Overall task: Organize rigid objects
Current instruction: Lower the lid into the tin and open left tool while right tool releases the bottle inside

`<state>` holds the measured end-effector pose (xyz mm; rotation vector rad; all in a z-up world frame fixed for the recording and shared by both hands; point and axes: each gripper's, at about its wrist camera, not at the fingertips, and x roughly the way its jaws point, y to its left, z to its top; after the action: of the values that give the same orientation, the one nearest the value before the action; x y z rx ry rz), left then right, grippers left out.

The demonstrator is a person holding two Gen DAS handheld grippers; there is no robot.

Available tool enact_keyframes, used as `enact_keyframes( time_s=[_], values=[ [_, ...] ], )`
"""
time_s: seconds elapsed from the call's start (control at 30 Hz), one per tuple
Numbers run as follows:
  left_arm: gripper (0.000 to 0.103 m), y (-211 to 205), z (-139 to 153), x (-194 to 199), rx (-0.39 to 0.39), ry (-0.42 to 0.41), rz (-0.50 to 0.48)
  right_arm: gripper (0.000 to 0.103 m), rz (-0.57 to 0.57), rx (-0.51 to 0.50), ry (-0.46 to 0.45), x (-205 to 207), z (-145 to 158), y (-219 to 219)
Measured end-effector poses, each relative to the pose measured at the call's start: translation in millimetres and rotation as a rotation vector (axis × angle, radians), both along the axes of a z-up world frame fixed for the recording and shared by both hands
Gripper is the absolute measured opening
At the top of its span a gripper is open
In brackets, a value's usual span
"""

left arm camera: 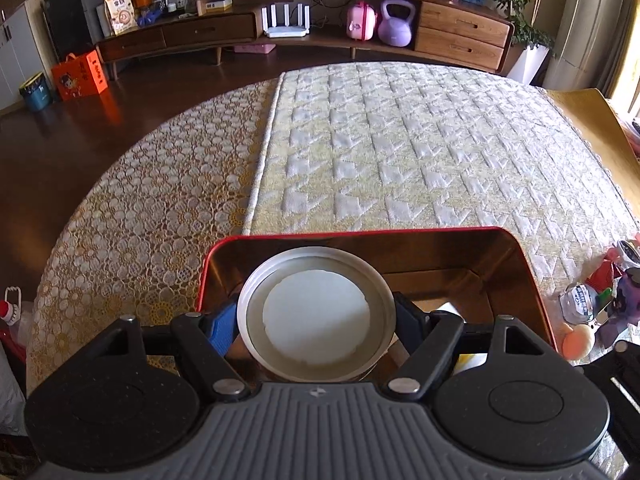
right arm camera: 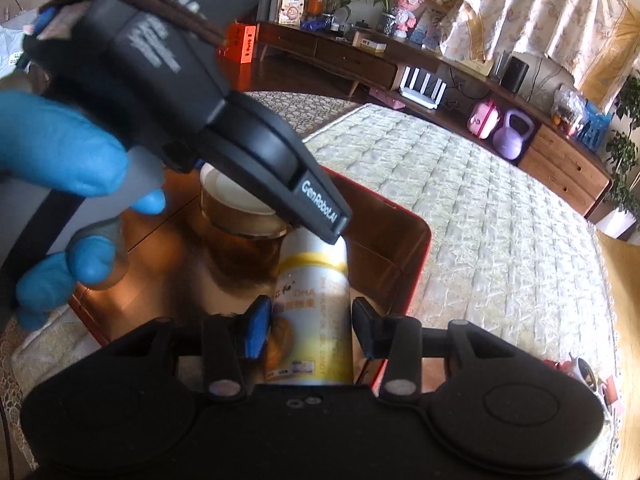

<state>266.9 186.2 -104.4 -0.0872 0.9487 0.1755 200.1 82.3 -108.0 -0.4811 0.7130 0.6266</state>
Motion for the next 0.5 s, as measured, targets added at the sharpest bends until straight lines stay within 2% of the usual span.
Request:
enact_keyframes(
  time_s=[0.5],
  values=[
    [0.077, -4.1, -3.8, 0.8, 0.015, 0.025, 0.016, 0.058, -0.008, 0.122, 0.024, -9.1, 30.6, -30.8]
  ],
)
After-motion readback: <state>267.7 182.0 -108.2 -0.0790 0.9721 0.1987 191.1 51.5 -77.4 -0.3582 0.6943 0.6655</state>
